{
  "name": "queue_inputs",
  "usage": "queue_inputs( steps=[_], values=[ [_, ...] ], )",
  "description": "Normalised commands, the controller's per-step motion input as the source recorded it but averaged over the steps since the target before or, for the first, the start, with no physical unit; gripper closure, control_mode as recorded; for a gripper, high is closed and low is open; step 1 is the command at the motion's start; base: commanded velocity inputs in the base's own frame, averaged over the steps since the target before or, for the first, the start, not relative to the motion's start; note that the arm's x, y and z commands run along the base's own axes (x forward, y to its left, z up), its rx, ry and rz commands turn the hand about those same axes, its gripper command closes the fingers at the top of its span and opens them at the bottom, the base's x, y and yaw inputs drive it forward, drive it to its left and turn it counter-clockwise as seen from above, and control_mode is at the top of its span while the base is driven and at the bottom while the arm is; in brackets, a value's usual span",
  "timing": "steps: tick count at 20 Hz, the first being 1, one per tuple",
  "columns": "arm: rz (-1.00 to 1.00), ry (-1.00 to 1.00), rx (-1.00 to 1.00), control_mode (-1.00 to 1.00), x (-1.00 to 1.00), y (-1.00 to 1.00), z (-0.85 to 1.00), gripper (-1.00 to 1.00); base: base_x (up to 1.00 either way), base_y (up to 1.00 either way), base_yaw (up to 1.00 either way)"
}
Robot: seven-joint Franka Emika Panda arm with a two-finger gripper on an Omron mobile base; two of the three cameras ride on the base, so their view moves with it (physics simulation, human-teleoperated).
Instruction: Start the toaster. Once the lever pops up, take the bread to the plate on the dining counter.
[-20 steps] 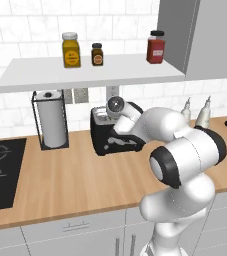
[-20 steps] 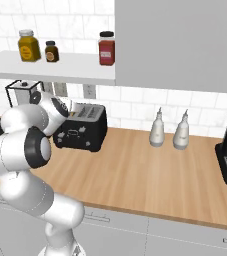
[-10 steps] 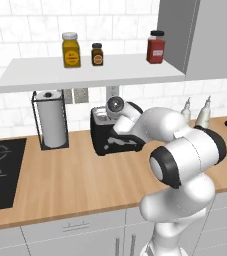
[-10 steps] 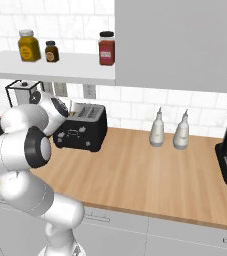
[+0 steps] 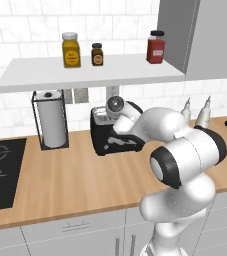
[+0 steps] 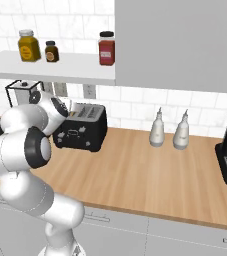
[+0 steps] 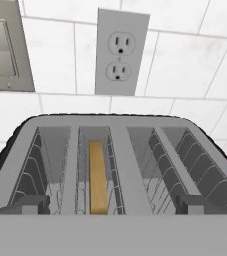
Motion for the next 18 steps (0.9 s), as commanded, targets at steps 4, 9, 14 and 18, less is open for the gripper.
queue_inputs(
  steps=[4,9,14,18],
  values=[
    [0.00,0.04,0.00,-1.00,0.00,0.00,0.11,-1.00,0.00,0.00,0.00],
    [0.00,0.07,0.00,-1.00,0.00,0.00,0.07,-1.00,0.00,0.00,0.00],
    [0.00,0.06,0.00,-1.00,-0.03,0.00,0.05,-1.00,0.00,0.00,0.00],
    [0.00,0.01,0.00,-1.00,-0.09,0.00,0.02,-1.00,0.00,0.00,0.00]
  ],
)
